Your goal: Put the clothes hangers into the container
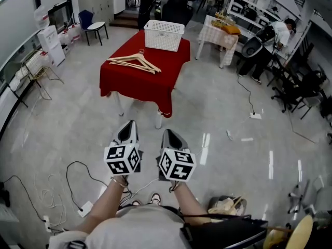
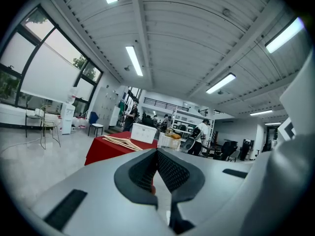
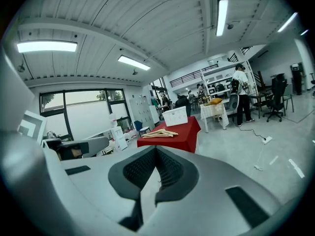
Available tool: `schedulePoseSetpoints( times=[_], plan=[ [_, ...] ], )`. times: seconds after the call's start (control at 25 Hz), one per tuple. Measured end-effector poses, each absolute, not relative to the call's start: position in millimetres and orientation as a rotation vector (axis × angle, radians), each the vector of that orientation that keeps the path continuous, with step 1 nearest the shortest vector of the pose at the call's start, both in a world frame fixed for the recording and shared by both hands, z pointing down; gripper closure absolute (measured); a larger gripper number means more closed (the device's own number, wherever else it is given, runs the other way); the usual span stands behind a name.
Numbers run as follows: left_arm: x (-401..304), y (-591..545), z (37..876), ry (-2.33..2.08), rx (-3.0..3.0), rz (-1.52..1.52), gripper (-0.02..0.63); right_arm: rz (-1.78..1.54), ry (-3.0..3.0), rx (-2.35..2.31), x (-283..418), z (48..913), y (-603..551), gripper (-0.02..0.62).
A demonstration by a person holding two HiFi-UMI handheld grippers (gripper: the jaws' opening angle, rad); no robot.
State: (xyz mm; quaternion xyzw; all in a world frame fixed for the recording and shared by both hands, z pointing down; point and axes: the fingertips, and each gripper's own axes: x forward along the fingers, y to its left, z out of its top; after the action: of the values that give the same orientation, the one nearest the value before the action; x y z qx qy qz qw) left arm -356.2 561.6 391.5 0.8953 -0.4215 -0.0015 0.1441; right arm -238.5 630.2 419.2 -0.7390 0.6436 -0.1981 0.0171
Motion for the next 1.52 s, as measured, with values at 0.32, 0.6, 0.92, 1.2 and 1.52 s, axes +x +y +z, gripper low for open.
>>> schedulePoseSetpoints(
  times=[0.32,0.6,0.92,1.2,1.52],
  plan=[
    [-307,542,395,-1.237,2.608,0.041,0.604,-0.658,2.014,-2.283,-179,429,616,0.580],
    [-272,522,391,-1.293,2.606,0.038,0.604,-0.683,2.025,-2.262,-129,431,595,0.580],
    [-253,493,394,-1.322,2.578,0.071,0.604,-0.720,2.069,-2.177,-118,433,552,0.580],
    [-232,443,399,-1.324,2.589,0.066,0.604,-0.709,2.085,-2.105,-110,435,496,0.580],
    [-194,361,409,-1.289,2.571,0.067,0.604,-0.696,2.130,-2.125,-75,433,413,0.580]
  ],
)
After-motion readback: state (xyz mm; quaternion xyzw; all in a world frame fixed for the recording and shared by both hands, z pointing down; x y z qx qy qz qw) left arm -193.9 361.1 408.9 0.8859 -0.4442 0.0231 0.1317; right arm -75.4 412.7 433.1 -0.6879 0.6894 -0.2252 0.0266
